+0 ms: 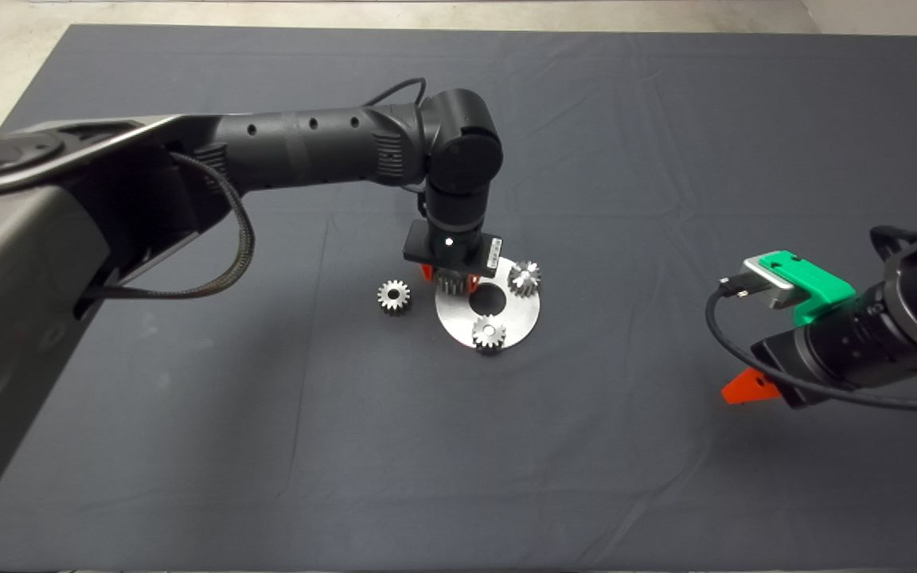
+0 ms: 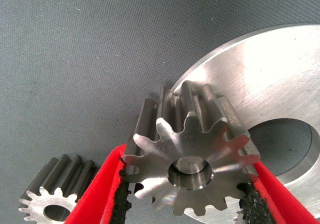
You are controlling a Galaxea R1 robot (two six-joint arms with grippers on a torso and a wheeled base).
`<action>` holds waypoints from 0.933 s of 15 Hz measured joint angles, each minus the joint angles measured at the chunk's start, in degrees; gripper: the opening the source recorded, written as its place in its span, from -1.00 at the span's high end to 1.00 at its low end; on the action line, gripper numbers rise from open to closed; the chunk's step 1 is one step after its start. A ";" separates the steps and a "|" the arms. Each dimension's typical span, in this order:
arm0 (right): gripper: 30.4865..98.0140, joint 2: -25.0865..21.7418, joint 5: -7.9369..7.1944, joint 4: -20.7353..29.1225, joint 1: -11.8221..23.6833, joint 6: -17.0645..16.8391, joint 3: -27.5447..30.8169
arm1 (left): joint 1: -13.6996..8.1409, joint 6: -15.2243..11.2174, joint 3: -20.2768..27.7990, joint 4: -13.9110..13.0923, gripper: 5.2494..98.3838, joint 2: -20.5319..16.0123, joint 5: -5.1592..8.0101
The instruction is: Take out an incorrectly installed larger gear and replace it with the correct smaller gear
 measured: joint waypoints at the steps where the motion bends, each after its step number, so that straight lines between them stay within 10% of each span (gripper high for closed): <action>1: 0.02 0.00 0.00 0.02 0.00 0.00 0.00 | 0.00 0.00 0.09 0.02 0.12 0.00 0.01; 14: 0.02 0.44 0.00 0.00 -0.02 0.22 0.06 | 0.05 -0.24 1.26 0.41 0.31 -0.01 0.22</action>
